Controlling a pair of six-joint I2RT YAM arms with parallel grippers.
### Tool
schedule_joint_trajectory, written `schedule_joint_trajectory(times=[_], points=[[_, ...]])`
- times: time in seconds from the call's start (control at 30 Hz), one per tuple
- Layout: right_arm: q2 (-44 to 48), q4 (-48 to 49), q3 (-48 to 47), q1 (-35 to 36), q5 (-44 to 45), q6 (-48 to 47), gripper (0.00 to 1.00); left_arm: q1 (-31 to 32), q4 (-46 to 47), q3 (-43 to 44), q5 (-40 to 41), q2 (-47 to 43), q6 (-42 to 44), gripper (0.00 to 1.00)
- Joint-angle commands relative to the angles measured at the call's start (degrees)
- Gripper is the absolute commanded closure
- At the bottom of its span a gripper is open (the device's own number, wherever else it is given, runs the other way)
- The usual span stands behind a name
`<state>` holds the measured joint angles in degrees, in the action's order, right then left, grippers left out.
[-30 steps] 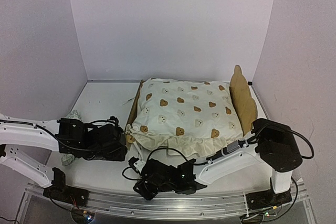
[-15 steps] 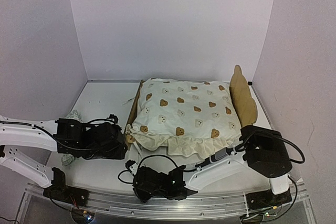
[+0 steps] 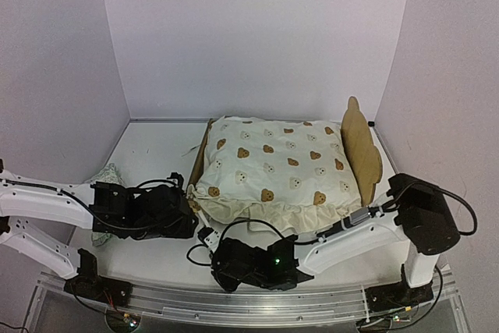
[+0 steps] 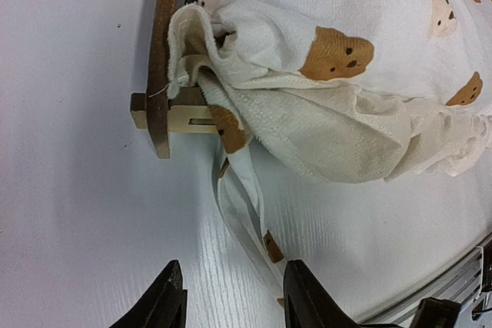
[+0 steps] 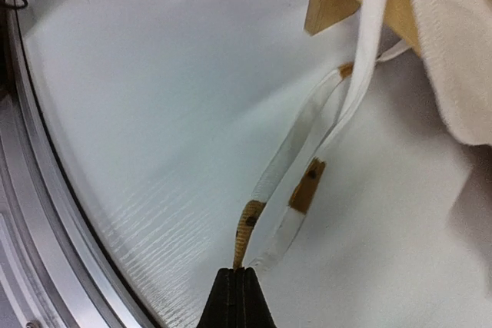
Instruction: Set up the pet bed
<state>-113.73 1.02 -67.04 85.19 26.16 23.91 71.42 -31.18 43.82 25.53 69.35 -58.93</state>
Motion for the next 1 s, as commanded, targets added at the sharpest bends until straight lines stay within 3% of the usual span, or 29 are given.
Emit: schedule_joint_trajectory(times=[0.0,0.53,0.97], points=[[6.0,-0.1,1.8,-1.9,3.2,-2.0,1.00,-1.0,7.1,-1.1,-1.6,1.8,1.9,0.56],[10.3,-0.1,5.3,-5.7,1.0,0.0,1.00,-9.4,22.3,-5.2,-7.7,7.4,10.2,0.55],[10.2,-0.2,5.1,-7.1,-0.9,0.1,1.00,-12.7,32.7,-7.1,-11.9,11.4,14.9,0.66]])
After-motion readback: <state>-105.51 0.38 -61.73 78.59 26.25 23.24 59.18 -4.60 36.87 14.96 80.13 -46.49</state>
